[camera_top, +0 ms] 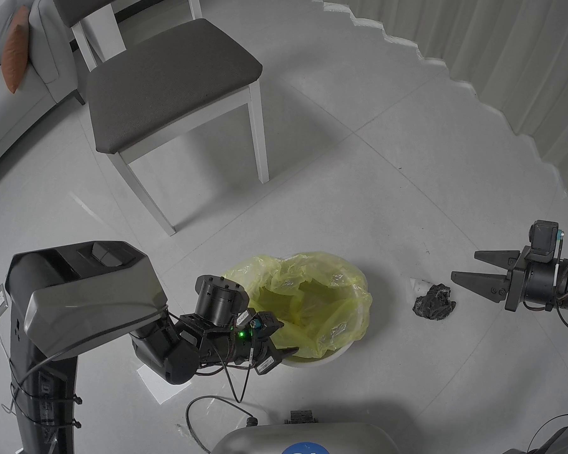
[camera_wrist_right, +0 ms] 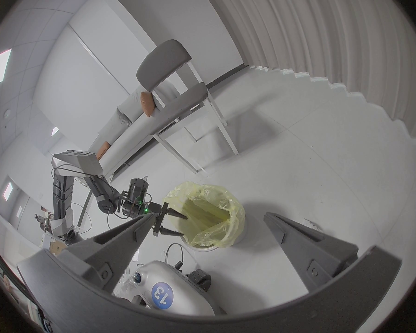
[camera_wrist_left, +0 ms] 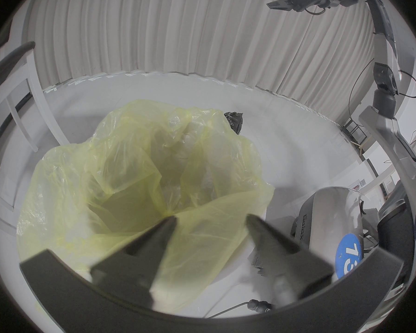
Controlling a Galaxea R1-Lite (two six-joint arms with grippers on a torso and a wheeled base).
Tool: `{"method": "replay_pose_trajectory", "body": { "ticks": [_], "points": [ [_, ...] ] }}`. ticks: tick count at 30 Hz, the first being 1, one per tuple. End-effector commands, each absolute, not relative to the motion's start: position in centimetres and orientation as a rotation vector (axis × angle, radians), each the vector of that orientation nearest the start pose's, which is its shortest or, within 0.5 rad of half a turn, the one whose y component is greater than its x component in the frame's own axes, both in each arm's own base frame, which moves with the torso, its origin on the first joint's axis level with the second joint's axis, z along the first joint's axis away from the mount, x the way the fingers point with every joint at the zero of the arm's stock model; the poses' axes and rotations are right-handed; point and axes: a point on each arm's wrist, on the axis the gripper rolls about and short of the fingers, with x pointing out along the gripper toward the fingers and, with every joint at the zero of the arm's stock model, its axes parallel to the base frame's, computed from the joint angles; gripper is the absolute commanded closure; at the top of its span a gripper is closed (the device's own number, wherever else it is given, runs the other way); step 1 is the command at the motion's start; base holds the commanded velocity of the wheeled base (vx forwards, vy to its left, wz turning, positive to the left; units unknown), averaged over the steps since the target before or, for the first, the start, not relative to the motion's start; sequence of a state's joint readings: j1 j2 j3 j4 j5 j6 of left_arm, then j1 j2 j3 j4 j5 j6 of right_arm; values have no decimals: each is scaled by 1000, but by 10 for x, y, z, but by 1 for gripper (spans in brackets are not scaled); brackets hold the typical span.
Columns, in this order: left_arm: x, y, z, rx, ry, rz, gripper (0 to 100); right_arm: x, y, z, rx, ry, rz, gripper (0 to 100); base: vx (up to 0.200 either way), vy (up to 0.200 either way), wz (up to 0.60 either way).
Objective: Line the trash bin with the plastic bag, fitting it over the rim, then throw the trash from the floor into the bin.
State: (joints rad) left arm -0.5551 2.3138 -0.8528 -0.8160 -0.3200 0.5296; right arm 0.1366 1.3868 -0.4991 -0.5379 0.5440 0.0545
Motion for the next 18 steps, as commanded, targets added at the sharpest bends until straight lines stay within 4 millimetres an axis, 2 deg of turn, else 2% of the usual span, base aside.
{"method": "replay_pose_trajectory", "body": {
  "ticks": [1,8,12,18],
  "points": [
    [317,-208,-8,550,429,-1007,100,204,39,172,126,372,667,0,0,0,0],
    [314,-208,-7,547,417,-1010,100,205,36,173,130,367,665,0,0,0,0],
    [284,-210,13,488,412,-1075,100,204,36,173,130,366,665,0,0,0,0],
    [252,-216,29,385,390,-1107,100,204,36,174,131,363,663,0,0,0,0]
  ]
}}
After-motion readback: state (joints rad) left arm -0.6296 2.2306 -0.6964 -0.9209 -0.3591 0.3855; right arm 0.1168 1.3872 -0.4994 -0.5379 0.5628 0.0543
